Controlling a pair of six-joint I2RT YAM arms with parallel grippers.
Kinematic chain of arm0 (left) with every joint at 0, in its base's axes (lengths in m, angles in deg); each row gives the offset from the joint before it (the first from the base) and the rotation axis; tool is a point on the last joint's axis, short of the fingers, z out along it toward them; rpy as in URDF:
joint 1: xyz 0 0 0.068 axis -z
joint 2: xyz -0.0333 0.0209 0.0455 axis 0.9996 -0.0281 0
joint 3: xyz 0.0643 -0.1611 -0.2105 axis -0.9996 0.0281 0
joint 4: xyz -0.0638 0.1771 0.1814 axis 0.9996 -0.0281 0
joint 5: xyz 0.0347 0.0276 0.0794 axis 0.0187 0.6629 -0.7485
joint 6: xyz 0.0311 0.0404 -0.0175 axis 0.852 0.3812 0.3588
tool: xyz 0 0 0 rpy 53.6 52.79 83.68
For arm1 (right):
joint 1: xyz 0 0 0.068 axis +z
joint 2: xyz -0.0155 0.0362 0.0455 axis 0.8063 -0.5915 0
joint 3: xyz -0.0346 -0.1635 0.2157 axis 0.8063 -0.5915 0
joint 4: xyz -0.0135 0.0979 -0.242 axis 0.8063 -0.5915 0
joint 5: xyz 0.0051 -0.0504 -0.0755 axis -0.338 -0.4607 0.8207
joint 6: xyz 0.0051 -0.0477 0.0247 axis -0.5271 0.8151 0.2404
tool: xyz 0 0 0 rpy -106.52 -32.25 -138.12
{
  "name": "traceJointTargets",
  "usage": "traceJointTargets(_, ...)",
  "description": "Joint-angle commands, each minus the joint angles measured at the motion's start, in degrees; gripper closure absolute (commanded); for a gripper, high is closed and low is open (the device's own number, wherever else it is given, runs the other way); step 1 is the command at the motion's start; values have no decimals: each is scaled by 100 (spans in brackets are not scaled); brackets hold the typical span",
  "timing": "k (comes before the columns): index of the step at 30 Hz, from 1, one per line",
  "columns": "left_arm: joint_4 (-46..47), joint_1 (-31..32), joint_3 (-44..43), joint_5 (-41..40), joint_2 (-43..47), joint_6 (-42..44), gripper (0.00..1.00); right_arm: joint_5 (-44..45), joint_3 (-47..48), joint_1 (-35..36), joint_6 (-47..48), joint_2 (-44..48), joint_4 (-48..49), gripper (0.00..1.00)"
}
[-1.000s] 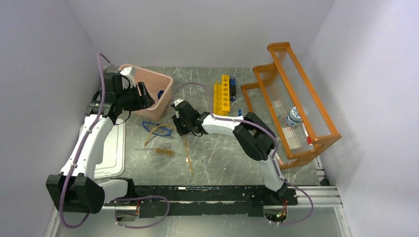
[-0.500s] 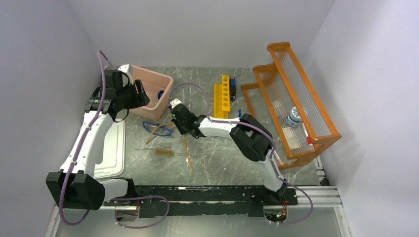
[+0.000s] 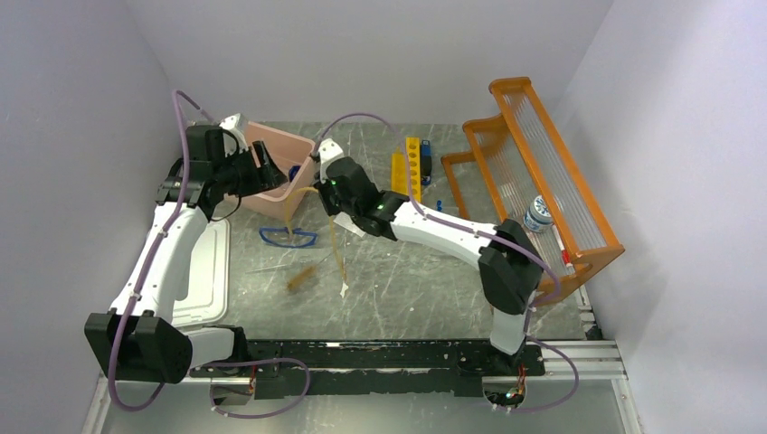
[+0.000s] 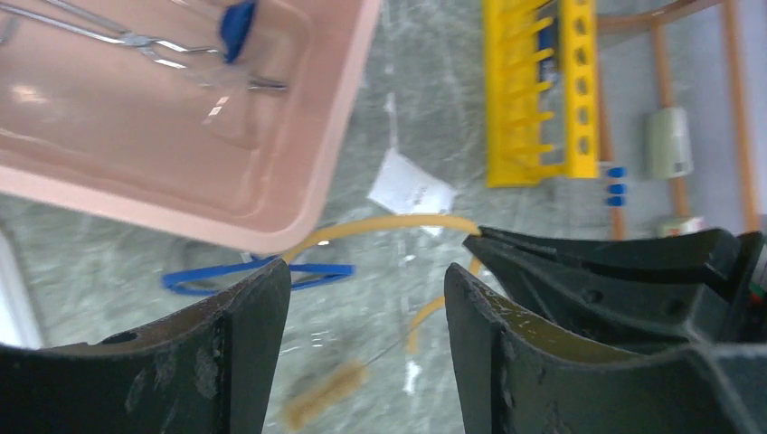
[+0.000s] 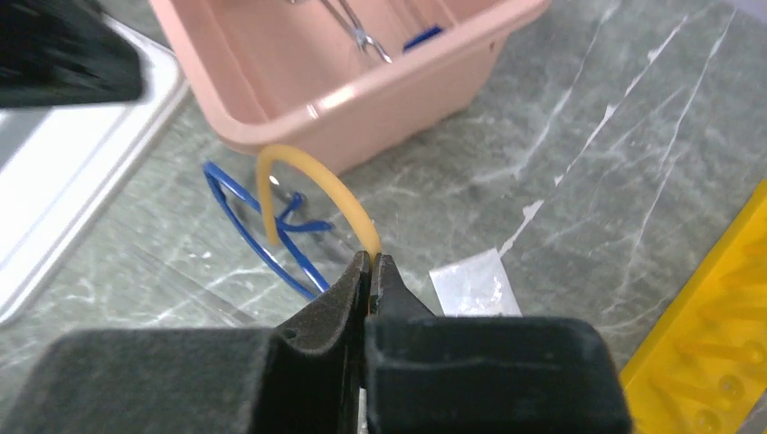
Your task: Organize the chemistry lab equipment
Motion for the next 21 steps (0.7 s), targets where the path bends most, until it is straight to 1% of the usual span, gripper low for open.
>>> traceJointTargets(1, 587, 30, -52, 1044, -43, -812, 32, -193, 101, -41, 115, 434, 162, 100)
traceJointTargets(4, 1004, 30, 10, 1419, -45, -1281, 30, -308, 73, -73, 219, 681, 257, 100)
traceJointTargets(6, 1236, 30, -38, 1582, -60, -1320, 30, -388, 51, -109, 274, 805, 321, 100)
traceJointTargets(10, 1427, 30, -272, 1812, -110, -701, 33, -683, 103, -203, 470, 991, 328, 100)
traceJointTargets(12, 1505, 30, -385, 2090, -128, -266, 35, -966, 141, -288, 601, 1045, 291, 100)
traceJointTargets(13, 1561, 41, -438, 2357, -137, -65, 35, -1124, 162, -343, 657, 1074, 241, 100)
traceJointTargets(16, 1784, 155, -433, 2866, -194, 426, 35, -1972, 96, -571, 788, 1214, 206, 100)
traceJointTargets(19, 2089, 228, -279, 3338, -200, 669, 37, -2648, 56, -824, 923, 1356, 137, 100)
traceJointTargets(21, 2192, 299, -203, 3441, -201, 835, 37, -3143, 78, -1012, 991, 1418, 54, 100)
